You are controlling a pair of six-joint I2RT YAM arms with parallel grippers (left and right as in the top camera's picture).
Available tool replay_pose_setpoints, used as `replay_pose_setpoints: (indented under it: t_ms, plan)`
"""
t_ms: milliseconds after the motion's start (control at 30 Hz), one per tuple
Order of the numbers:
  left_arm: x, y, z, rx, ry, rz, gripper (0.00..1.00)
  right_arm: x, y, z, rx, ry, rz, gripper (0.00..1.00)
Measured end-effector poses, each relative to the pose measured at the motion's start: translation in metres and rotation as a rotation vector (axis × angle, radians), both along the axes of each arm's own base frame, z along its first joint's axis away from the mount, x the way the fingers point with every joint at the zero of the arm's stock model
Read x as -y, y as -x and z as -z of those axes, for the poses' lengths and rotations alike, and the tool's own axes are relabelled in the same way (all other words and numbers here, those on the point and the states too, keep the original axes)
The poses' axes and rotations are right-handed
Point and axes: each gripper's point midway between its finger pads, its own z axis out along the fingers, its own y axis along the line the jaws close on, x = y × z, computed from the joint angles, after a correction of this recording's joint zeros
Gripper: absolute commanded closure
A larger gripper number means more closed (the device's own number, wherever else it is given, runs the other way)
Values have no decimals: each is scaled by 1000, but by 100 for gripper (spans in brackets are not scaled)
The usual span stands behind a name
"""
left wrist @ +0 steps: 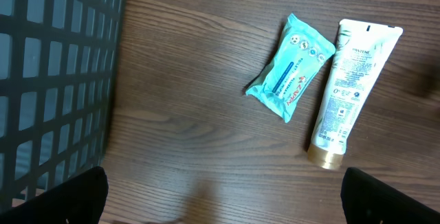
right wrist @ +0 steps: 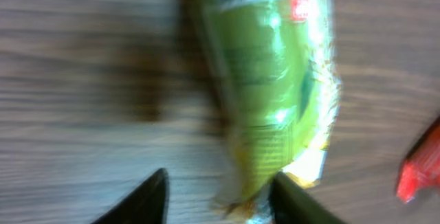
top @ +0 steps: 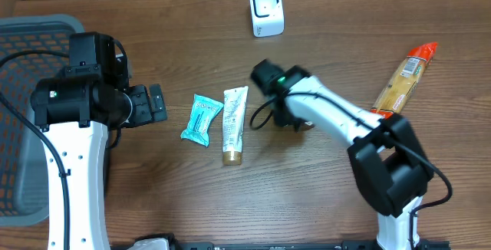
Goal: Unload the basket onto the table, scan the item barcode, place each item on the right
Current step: 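Lift the green pouch and turn it with the right gripper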
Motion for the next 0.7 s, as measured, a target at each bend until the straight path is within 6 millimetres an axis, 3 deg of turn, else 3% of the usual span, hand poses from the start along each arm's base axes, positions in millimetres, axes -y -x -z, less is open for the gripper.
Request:
replay_pose_setpoints:
  t_ms: [133,233,333,533,700]
  plan:
    - [0,0,0,0,0,0,0,-20,12,0,0,9,-87,27]
    - [0,0,0,0,0,0,1,-16,17,-3,-26,31,-93,24]
    - [0,0,0,0,0,0,1,-11,9,-16,-26,29,-67,1]
    - [0,0,0,0,0,0,1,-4,-23,-51,36,-94,-13,0]
    - [0,0,0,0,0,0,0,0,-27,-44,-10,-184,-20,0]
